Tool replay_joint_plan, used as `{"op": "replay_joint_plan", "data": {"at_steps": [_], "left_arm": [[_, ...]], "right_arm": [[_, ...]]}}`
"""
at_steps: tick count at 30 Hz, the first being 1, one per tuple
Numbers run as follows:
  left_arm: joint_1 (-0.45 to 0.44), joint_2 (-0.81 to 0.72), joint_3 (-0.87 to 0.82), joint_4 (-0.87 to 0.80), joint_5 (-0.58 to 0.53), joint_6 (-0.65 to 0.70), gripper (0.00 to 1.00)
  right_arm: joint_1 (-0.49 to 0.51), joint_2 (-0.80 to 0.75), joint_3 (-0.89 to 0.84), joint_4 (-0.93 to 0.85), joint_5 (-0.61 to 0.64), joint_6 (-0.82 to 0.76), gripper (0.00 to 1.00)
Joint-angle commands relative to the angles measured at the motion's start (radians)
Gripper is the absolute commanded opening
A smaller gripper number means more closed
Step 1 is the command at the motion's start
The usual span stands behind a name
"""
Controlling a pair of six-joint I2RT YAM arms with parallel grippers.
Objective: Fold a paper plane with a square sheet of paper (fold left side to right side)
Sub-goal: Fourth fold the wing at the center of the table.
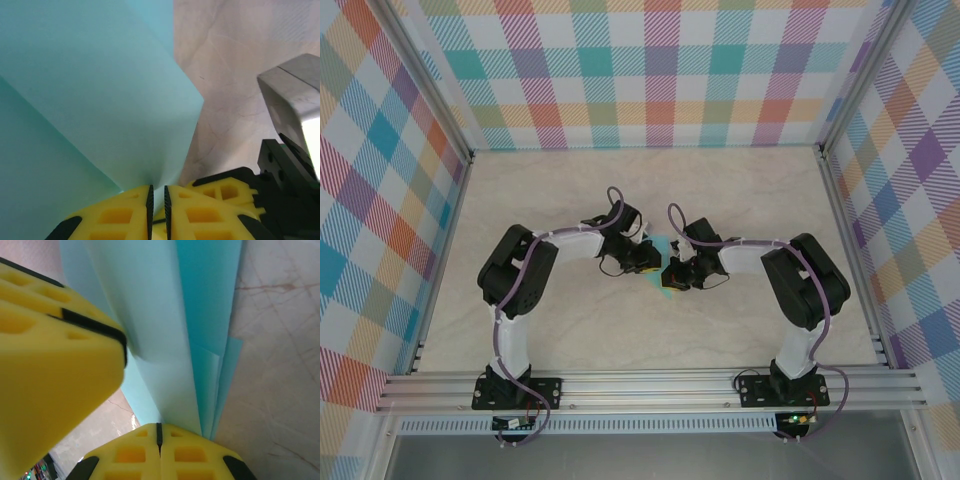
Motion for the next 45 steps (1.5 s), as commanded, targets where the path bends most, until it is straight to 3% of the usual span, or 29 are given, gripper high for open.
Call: {"op": "replay_joint_plan", "data": {"at_steps": [1, 19, 29, 39, 42, 45], "left_arm": [[-0.014, 0.017, 0.004, 0.05, 0.04, -0.021, 0.16], [-0.007, 0.077, 0.026, -0.026, -0.072, 0.036, 0.15], [0.118, 0.153, 0.173, -0.153, -0.077, 0.125, 0.15], [0.173, 0.149, 0.284, -0.166, 0.036, 0.132, 0.23], [0.214, 0.094, 0.23, 0.011, 0.194, 0.008, 0.28], [0.263, -0.006, 0.171, 0.064, 0.221, -0.028, 0.35]], "right_arm": [[0.021, 0.06, -0.043, -0.169, 0.089, -0.013, 0.02], [0.021, 0.054, -0.04, -0.223, 0.136, -0.031, 0.02], [0.022, 0.046, -0.049, -0.218, 0.128, -0.031, 0.02], [0.023, 0.004, -0.066, -0.106, 0.04, -0.014, 0.05], [0.023, -0.019, -0.044, -0.055, -0.039, -0.022, 0.09], [0.023, -0.073, -0.012, -0.024, -0.079, -0.04, 0.2]]}}
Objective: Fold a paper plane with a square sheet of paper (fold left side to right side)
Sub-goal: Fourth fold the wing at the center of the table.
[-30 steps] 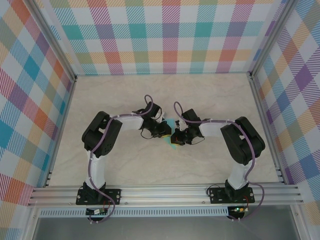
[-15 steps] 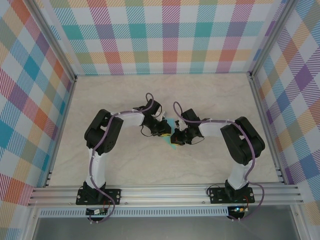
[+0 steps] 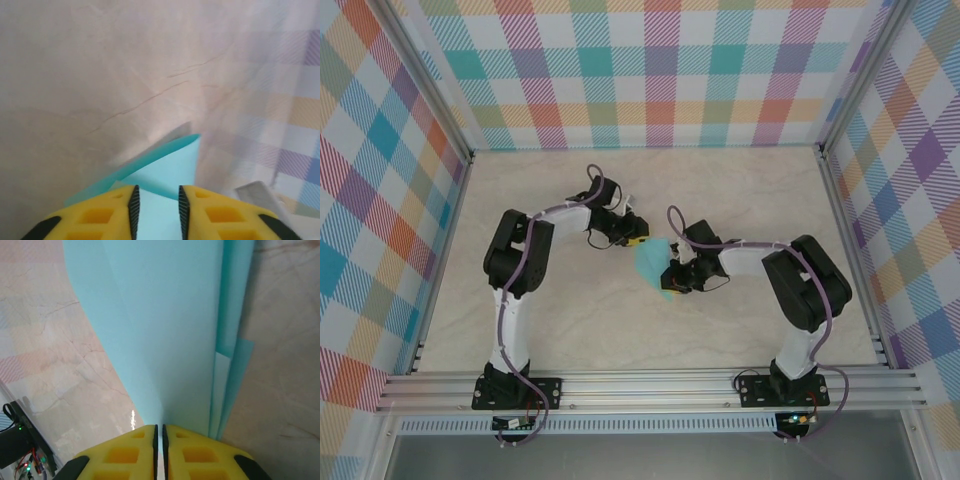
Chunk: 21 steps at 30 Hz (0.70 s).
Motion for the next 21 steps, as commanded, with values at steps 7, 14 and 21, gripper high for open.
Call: {"op": "replay_joint_plan", "data": {"at_steps": [7, 14, 21], "left_arm": [[0.093, -0.347, -0.206, 0.046, 0.027, -0.03, 0.51], [0.021, -0.317, -0.345, 0.222, 0.039, -0.12, 0.52], [-0.058, -0.168, -0.257, 0.286, 0.035, -0.171, 0.5]], "right_arm": [[0.003, -0.339, -0.024, -0.07, 0.15, -0.081, 0.58], [0.0, -0.697, -0.088, -0.29, 0.437, -0.093, 0.92], [0.0, -0.951, -0.163, -0.329, 0.461, -0.062, 1.0]]}}
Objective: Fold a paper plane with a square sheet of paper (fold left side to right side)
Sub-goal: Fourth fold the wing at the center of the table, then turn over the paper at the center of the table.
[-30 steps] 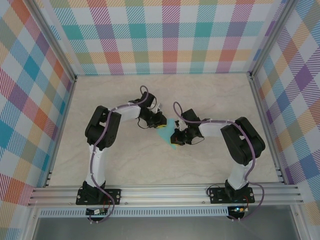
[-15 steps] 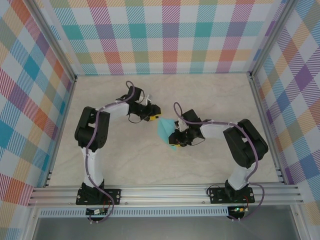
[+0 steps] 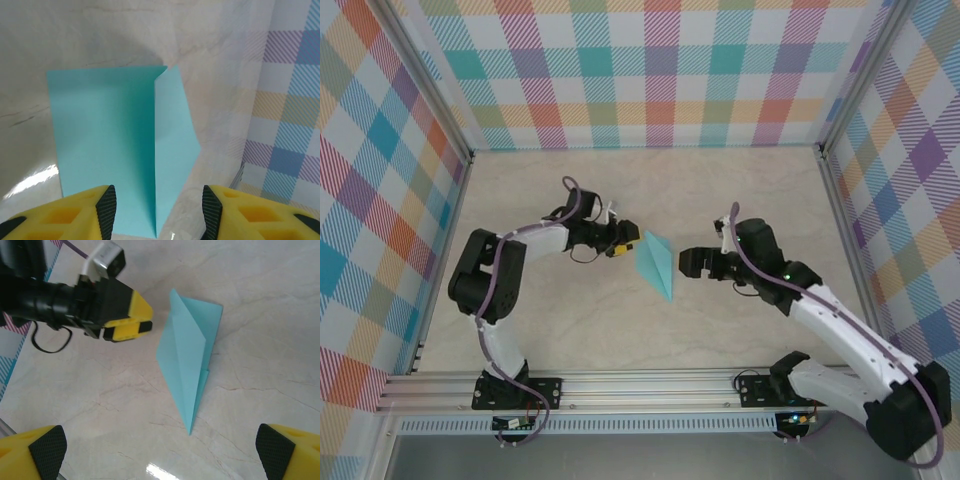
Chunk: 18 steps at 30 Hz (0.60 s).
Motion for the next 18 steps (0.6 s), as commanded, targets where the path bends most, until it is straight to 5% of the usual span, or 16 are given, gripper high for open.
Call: {"op": "replay_joint_plan", "data": {"at_steps": [1, 9, 18], "left_arm": [[-0.028, 0.04, 0.065, 0.077, 0.011, -0.041, 0.49], [-0.067, 0.149, 0.154, 0.072, 0.015, -0.052, 0.39], [-0.073, 0.155, 0.176, 0.081, 0.019, -0.057, 0.16]], "right_arm": [[0.001, -0.055, -0.028, -0.076, 0.045, 0.002, 1.0], [0.0, -0.133, -0.038, -0.13, 0.048, -0.001, 1.0], [-0.006, -0.182, -0.038, -0.075, -0.018, 0.002, 1.0]]}}
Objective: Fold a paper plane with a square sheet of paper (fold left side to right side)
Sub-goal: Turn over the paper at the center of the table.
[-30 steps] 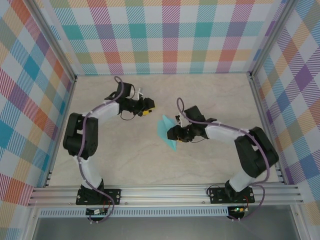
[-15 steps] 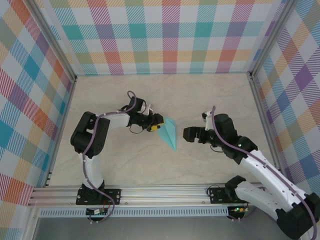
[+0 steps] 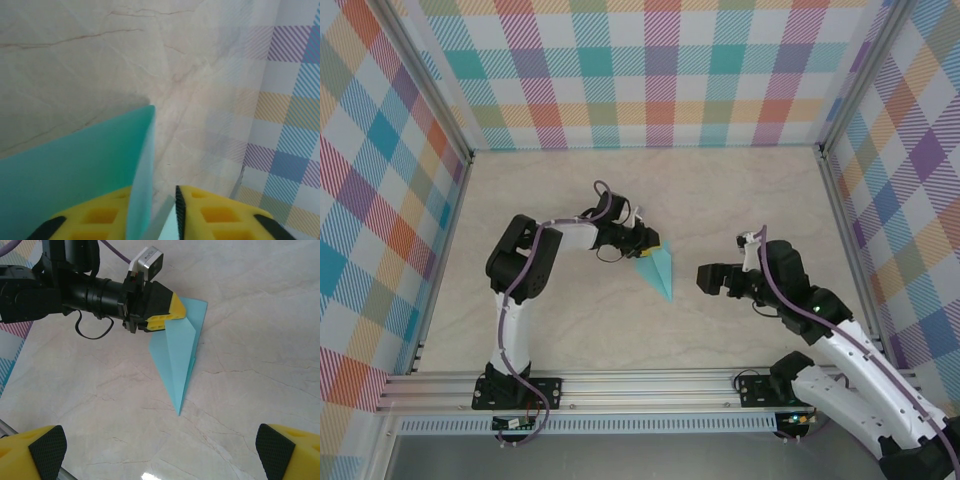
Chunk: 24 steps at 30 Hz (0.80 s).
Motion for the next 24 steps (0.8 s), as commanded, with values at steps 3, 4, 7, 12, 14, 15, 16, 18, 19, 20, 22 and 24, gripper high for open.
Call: {"op": "replay_joint_plan", "data": {"at_steps": [3, 4, 7, 12, 14, 15, 16, 18, 19, 20, 22, 24], "left_arm": [[-0.006, -0.095, 0.02, 0.022, 0.017, 0.017, 0.08], [-0.006, -0.126, 0.025, 0.019, 0.013, 0.024, 0.06], [-0.005, -0.229, 0.052, -0.024, -0.014, 0.066, 0.01], [-0.003, -0.393, 0.123, -0.085, -0.052, 0.139, 0.0], [-0.003, -0.449, 0.148, -0.084, -0.058, 0.16, 0.0], [-0.003, -0.475, 0.157, -0.073, -0.055, 0.165, 0.0], [-0.003, -0.496, 0.165, -0.058, -0.051, 0.164, 0.0], [-0.005, -0.534, 0.18, -0.02, -0.036, 0.158, 0.0], [-0.005, -0.55, 0.187, -0.003, -0.03, 0.154, 0.0], [-0.006, -0.563, 0.194, 0.011, -0.022, 0.151, 0.0], [-0.009, -0.587, 0.207, 0.057, 0.002, 0.134, 0.0], [-0.015, -0.602, 0.219, 0.094, 0.023, 0.109, 0.0]], "right_arm": [[-0.041, -0.007, -0.016, 0.092, -0.129, 0.013, 1.0], [-0.07, -0.006, -0.018, 0.115, -0.164, 0.024, 1.0], [-0.194, -0.01, -0.036, 0.229, -0.358, 0.052, 1.0], [-0.426, 0.064, -0.077, 0.447, -0.689, 0.193, 1.0], [-0.449, 0.107, -0.076, 0.518, -0.788, 0.223, 1.0], [-0.449, 0.129, -0.069, 0.55, -0.831, 0.228, 1.0], [-0.449, 0.148, -0.063, 0.587, -0.874, 0.239, 1.0], [-0.445, 0.171, -0.056, 0.662, -0.945, 0.249, 1.0], [-0.443, 0.178, -0.05, 0.684, -0.961, 0.251, 1.0], [-0.437, 0.185, -0.044, 0.707, -0.978, 0.25, 1.0], [-0.412, 0.205, -0.023, 0.739, -0.991, 0.246, 1.0], [-0.373, 0.233, -0.006, 0.773, -0.987, 0.248, 1.0]]}}
